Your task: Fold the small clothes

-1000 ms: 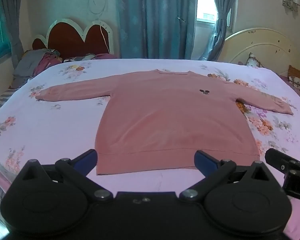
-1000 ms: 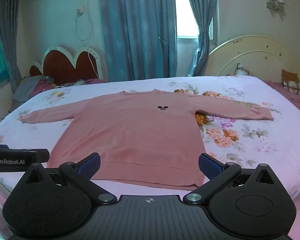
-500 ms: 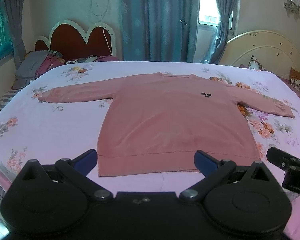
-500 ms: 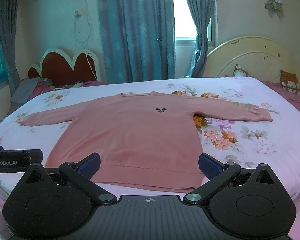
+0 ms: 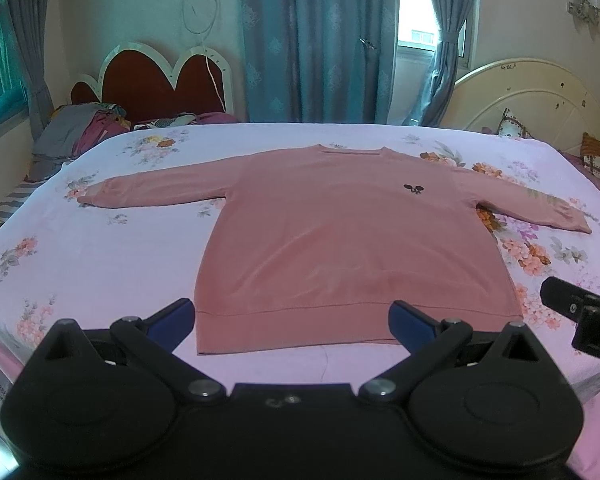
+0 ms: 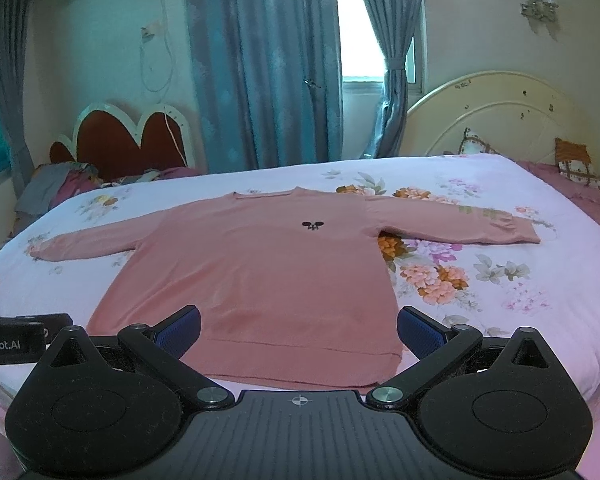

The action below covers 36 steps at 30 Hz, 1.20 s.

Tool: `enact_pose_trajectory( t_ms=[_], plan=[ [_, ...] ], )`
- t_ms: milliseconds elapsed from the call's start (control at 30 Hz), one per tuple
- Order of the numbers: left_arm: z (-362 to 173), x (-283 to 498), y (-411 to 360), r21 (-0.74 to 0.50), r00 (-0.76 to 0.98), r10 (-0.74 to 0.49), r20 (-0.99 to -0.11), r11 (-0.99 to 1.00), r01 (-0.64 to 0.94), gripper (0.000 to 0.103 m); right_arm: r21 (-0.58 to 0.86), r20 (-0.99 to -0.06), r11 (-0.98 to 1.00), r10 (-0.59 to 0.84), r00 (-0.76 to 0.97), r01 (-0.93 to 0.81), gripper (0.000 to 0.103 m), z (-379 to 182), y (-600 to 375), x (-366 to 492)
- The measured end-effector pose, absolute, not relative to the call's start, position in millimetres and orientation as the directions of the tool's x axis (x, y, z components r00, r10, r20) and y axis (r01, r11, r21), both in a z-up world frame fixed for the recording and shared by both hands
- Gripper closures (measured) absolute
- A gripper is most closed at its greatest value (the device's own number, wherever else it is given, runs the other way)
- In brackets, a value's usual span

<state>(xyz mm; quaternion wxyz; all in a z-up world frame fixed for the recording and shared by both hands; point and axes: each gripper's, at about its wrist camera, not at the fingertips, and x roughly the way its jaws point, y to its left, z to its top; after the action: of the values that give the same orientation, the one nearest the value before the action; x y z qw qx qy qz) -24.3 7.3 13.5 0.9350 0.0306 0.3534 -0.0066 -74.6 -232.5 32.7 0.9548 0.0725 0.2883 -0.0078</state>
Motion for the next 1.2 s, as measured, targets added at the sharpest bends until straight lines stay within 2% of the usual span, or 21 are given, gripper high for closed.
enact_pose_trajectory(
  t_ms=[1200],
  plan=[
    [9.3, -19.4, 6.5, 0.057, 0.741, 0.019, -0.671, 0.998, 0.025, 0.0, 0.138, -0.553, 0.989, 0.027, 0.833, 0.06, 0.0, 27.7, -232.6, -72.6]
  ],
)
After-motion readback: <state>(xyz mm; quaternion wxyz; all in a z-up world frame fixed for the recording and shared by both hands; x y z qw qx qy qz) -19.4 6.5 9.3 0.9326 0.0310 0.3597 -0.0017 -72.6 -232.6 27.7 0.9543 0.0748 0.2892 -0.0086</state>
